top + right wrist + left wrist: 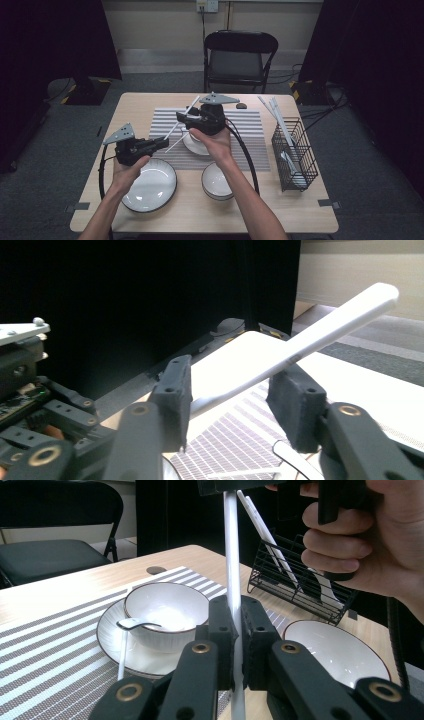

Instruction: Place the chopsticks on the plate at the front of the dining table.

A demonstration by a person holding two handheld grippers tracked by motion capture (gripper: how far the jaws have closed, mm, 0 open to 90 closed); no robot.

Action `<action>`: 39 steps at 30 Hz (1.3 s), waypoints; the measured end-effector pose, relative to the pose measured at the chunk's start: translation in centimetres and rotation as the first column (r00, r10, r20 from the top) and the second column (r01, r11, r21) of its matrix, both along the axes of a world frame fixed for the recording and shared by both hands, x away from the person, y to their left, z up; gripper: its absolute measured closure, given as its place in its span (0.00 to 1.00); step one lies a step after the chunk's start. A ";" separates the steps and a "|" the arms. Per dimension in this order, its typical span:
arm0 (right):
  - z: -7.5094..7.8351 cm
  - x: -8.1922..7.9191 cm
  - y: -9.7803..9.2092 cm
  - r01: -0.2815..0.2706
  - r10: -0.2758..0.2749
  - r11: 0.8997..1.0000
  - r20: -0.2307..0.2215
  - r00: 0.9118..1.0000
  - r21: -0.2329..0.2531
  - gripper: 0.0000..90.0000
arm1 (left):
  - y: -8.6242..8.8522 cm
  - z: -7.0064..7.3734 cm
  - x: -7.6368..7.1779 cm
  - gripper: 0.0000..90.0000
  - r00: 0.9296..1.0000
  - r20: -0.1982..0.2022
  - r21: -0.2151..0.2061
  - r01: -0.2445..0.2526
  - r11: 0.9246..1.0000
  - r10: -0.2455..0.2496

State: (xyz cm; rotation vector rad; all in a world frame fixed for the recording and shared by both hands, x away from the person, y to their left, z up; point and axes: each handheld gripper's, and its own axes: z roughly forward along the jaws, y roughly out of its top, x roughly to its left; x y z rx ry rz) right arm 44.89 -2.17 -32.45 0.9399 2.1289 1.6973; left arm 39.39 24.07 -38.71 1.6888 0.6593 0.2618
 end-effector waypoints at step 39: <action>-1.5 -1.7 -7.0 0.108 -0.109 0.994 -0.034 0.993 -0.026 0.33 | -0.1 -0.4 0.4 0.95 0.999 -0.021 0.046 -0.026 0.999 0.027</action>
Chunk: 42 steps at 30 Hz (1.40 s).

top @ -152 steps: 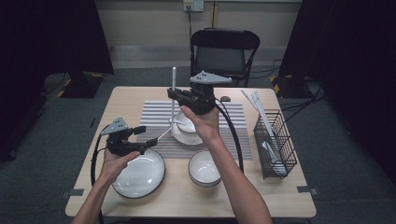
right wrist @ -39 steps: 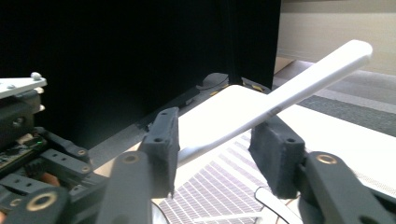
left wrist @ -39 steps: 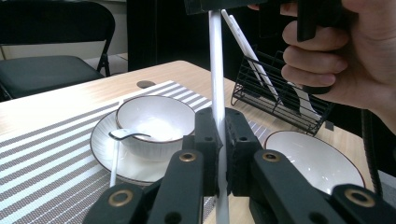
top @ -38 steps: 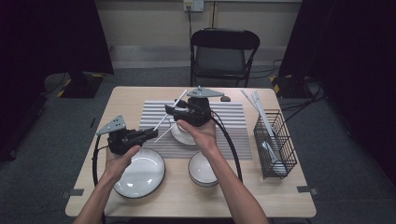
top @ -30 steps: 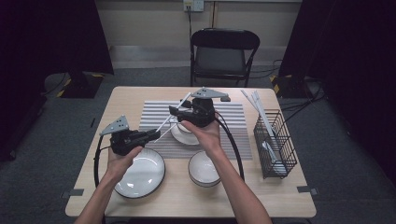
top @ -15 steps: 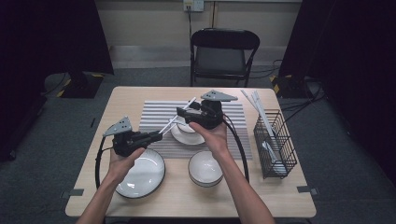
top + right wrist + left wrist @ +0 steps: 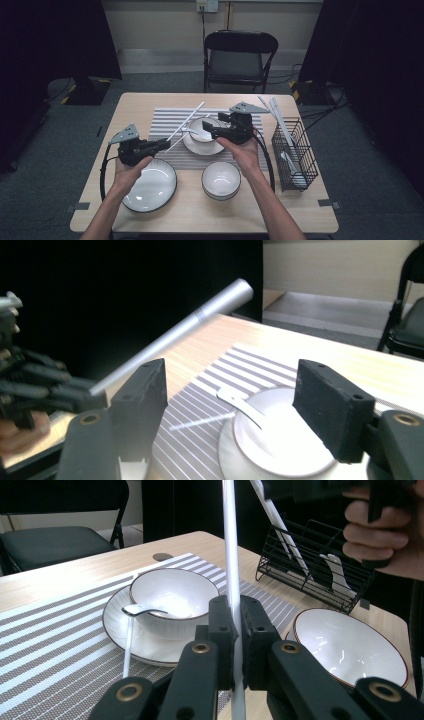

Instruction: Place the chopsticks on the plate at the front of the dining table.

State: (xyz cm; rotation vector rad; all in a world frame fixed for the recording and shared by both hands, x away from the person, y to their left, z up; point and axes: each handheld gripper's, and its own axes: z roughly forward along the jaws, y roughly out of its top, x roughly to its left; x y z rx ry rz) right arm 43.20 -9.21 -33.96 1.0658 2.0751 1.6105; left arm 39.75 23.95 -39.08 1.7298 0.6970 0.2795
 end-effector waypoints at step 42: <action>-5.3 -4.6 -5.6 0.050 -0.063 0.989 -0.090 0.994 -0.138 0.29 | 0.7 0.8 6.8 0.95 0.994 -0.070 0.054 -0.080 0.995 0.084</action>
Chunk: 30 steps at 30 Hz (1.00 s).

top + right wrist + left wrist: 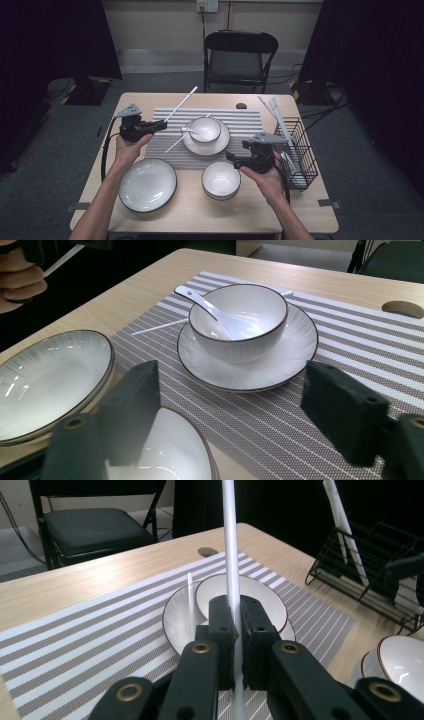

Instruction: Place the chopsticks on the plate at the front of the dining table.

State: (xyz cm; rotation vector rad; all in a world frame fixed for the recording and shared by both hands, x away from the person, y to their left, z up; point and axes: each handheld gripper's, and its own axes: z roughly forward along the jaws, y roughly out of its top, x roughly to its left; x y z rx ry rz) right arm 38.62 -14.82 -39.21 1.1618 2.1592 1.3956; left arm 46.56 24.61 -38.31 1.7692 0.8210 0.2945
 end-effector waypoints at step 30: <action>-0.3 0.2 -0.2 0.002 -0.001 1.000 -0.014 1.000 0.006 0.28 | -1.1 -4.8 6.4 0.95 0.983 -0.165 0.164 -0.047 0.985 0.074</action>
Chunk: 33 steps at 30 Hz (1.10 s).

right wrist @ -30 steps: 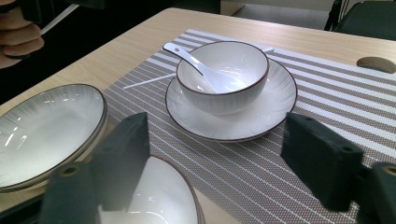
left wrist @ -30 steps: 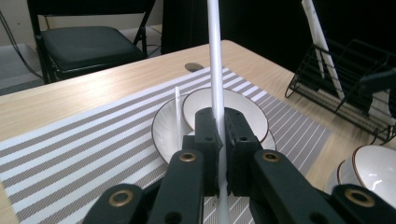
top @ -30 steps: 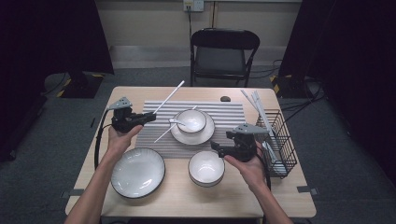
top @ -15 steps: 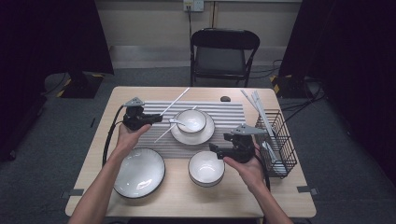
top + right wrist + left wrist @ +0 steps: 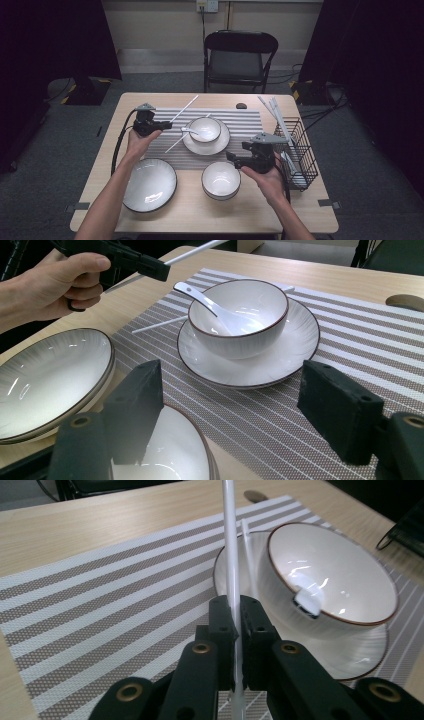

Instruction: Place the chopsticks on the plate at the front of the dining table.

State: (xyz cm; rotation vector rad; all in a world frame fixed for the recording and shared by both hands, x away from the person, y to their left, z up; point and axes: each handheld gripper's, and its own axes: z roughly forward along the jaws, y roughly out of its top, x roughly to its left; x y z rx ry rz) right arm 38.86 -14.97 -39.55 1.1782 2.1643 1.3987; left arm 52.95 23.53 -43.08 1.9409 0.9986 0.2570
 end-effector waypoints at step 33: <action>0.0 0.1 -0.5 0.012 -0.012 1.000 -0.015 1.000 0.008 0.29 | -3.0 -2.9 1.0 0.95 0.996 -0.064 0.170 0.070 0.983 -0.060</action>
